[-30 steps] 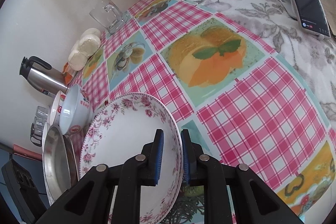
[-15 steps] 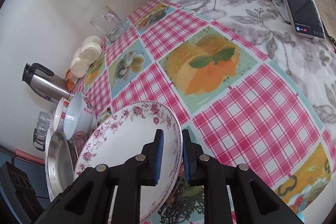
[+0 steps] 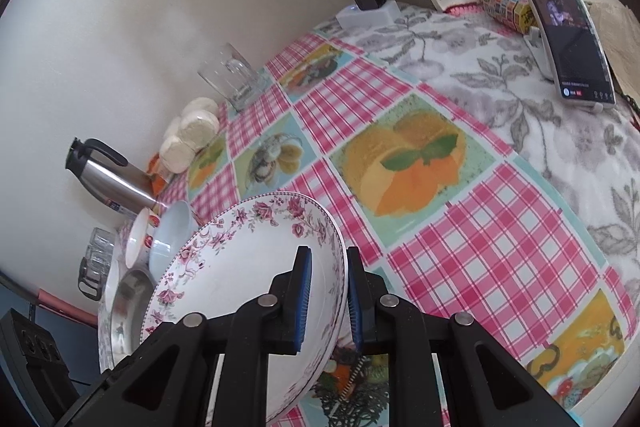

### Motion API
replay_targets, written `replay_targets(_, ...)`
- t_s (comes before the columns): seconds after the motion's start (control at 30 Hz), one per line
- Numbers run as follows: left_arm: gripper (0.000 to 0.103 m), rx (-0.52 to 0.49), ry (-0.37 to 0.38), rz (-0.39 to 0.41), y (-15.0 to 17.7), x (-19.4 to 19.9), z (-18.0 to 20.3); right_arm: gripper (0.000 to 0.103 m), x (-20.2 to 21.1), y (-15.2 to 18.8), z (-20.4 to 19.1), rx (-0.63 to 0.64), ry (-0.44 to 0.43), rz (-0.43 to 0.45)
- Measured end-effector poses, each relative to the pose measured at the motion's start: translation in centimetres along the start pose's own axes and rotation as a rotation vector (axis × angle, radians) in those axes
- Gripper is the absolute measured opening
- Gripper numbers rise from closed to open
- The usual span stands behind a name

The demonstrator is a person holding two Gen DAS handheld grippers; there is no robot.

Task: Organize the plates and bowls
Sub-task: 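Lift and tilt the floral-rimmed plate up with the right gripper, then carry the floral-rimmed plate with the right gripper over the steel basin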

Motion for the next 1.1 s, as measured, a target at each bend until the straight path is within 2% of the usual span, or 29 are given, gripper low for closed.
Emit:
replay_targets(0.4,0.030,0.004,0.026,0.080,-1.5,3.1,-0.9,0.018,1.6,-0.1,-2.6,0.047,-0.073,0.076)
replay_targets(0.63,0.030,0.040,0.034,0.100,-2.0,4.6,-2.5,0.018,1.7,0.6,-4.4,0.079,-0.101,0.077)
replay_targets(1.1,0.030,0.082,-0.004,0.122,-2.3,7.3,-7.2,0.018,-0.1,3.0,-8.7,0.124,-0.113,0.028)
Point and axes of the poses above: each gripper's, at about its wrist camera, not at the fingertips, and x roughly against the way its jaws point, z to its right, y to its underside, the point moved 1 cm from there along -x, roughly the way its jaws point, and after that the axes turned 4 degrees about -x, right-handed, at the moved point
